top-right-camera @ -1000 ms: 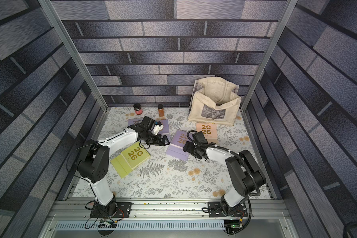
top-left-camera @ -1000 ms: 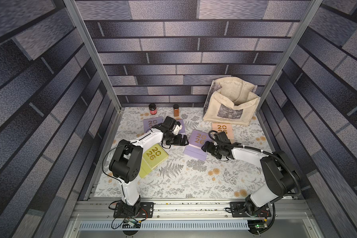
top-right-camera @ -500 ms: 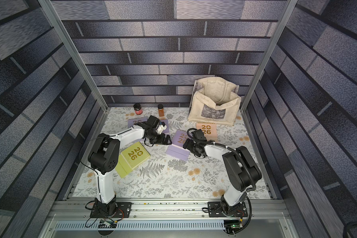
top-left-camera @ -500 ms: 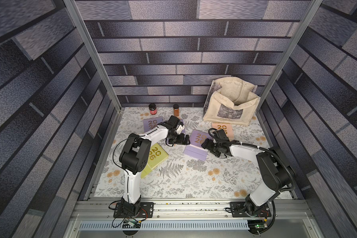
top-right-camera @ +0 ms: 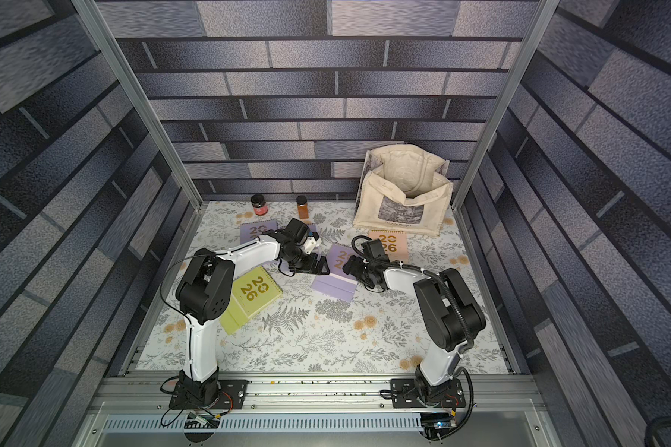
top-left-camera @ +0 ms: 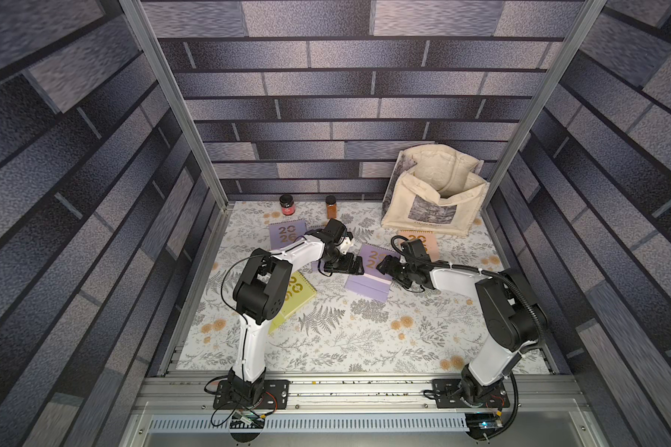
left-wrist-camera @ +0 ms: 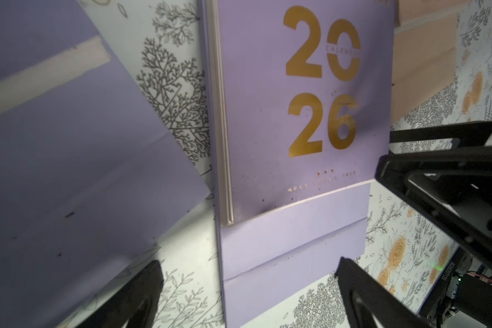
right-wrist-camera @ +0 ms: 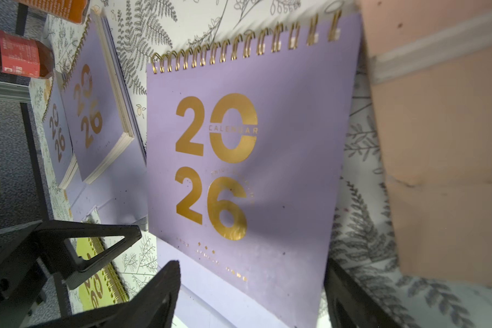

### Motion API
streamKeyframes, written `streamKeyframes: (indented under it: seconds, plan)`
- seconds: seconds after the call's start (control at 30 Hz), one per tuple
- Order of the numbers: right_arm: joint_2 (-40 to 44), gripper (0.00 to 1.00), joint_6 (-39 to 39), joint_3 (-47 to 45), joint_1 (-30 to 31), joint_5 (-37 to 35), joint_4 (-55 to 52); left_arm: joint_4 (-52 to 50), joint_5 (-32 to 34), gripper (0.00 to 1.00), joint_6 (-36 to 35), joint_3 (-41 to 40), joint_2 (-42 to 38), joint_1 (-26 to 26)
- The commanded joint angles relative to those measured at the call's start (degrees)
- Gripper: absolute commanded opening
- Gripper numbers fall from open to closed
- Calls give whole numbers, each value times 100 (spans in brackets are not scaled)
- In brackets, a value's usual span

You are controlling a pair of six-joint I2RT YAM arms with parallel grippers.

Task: Stack the calendars
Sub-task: Pick up the calendar at the center of the board.

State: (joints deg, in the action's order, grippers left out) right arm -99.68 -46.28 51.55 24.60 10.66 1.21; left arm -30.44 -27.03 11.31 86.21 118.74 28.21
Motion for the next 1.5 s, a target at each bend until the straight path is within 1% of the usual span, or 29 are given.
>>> streamKeyframes:
  seconds: [0.0, 0.2, 0.47, 0.6, 0.7, 0.9, 1.0, 1.1, 1.17, 1.3, 1.47]
  plan:
    - [-252, 80, -65, -38, -31, 292, 131, -231, -217, 98, -121, 137, 147, 43]
    - [-236, 76, -24, -44, -28, 476, 447, -95, -544, 97, -94, 79, 223, 71]
    - [-119, 56, 107, -187, -33, 699, 731, 176, -1344, 92, -68, -31, 190, 12]
    - [-28, 50, 190, -288, -29, 683, 711, 364, -1753, 90, -50, -254, 30, -90]
    - [22, 48, 207, -364, -38, 656, 729, 464, -2020, 89, -67, -436, -114, -164]
    - [79, 46, 299, -461, -41, 766, 804, 616, -2288, 84, -195, -805, -531, -193]
    - [165, 48, 420, -472, -38, 813, 741, 763, -2266, 84, -156, -1020, -770, -217]
    - [244, 49, 552, -453, -43, 893, 630, 1146, -2179, 83, -33, -1370, -1055, -278]
    - [249, 53, 593, -453, -39, 1023, 620, 1426, -2042, 83, 71, -1587, -1221, -315]
    - [185, 59, 572, -465, -40, 1239, 702, 1584, -1984, 83, 165, -1682, -1265, -281]
    - [85, 60, 535, -474, -36, 1394, 766, 1926, -1948, 80, 371, -1827, -1275, -202]
